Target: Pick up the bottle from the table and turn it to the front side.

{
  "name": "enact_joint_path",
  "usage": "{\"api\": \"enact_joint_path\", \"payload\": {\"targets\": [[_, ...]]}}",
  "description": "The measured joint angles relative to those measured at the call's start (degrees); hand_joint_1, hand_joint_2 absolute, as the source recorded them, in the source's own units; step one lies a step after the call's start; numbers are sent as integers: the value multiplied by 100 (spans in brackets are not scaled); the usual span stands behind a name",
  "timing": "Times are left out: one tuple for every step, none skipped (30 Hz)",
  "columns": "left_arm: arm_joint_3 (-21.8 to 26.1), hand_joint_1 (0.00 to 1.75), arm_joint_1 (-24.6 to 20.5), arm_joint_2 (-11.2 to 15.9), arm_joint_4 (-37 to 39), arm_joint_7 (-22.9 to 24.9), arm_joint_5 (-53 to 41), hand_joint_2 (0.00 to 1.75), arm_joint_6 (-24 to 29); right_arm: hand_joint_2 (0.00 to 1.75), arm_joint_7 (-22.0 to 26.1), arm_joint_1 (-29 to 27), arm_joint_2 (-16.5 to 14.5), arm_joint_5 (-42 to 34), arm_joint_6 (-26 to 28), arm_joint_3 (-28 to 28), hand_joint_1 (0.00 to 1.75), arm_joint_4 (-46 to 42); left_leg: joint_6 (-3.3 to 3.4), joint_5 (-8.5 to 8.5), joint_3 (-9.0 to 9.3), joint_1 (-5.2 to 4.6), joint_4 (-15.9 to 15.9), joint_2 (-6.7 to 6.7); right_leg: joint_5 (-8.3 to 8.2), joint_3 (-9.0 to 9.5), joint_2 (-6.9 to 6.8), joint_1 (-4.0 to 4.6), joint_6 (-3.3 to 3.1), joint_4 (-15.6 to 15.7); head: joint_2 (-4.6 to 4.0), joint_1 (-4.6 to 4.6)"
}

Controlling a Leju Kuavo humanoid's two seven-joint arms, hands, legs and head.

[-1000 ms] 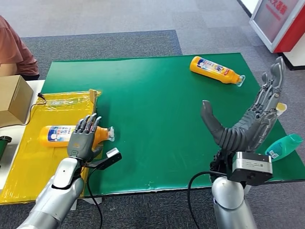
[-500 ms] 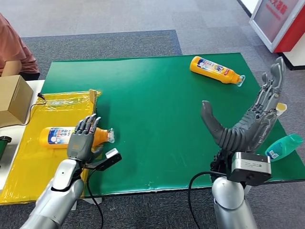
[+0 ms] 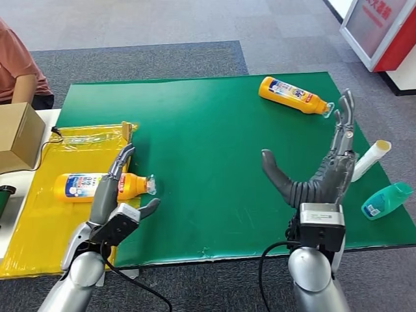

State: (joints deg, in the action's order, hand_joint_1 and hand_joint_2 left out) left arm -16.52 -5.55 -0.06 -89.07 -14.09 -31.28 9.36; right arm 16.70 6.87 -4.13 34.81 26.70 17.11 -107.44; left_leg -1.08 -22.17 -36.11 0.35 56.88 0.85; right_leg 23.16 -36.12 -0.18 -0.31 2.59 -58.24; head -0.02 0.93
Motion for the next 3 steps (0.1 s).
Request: {"api": "enact_joint_path", "payload": {"targets": [[-10,0,72,20,-196,-79,305,175,-146,175,-15,-6,15,-104,-166,-5,0,40,0,0,0,0,-1,0,0,0,0,0,0,0,0,0],[-12,0,147,39,-370,-158,604,175,-281,175,-23,-8,29,-243,-355,-6,0,90,-1,0,1,0,-1,0,0,0,0,1,-1,0,0,0],[-12,0,186,49,-453,-197,749,175,-343,175,-24,-9,36,-316,-450,-7,0,115,-1,-1,1,0,-1,0,0,0,0,1,-1,0,0,-1]]}}
